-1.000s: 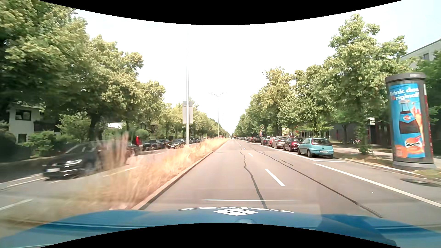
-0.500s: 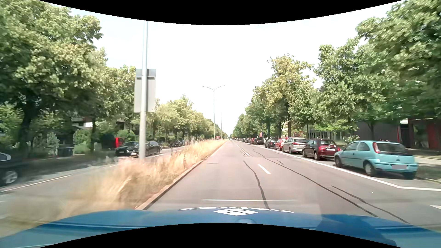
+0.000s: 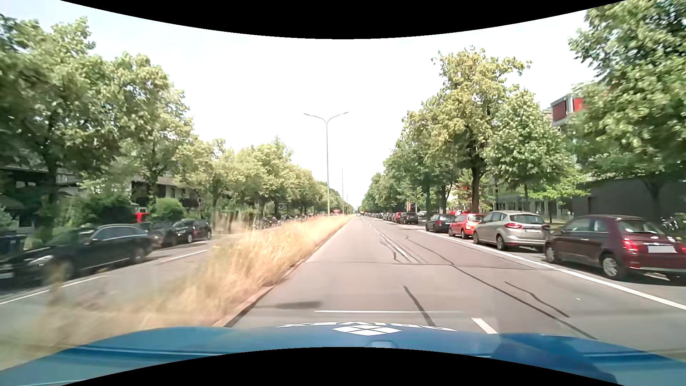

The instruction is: Follow the waypoints while adhering to traffic rules and regulations

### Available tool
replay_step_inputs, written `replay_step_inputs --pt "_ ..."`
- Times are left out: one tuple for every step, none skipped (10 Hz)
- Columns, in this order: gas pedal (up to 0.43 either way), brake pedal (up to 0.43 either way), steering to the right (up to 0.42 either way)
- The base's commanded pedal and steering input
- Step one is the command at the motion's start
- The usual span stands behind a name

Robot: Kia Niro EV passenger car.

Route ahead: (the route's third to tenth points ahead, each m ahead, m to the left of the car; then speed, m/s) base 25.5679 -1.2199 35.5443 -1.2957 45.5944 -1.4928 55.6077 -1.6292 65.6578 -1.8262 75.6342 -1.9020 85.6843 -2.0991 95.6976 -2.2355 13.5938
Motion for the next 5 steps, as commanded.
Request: replay_step_inputs --pt "0.189 0.000 0.000" --pt "0.189 0.000 0.000" --pt "0.189 0.000 0.000" --pt "0.189 0.000 0.000" --pt "0.189 0.000 -0.001"
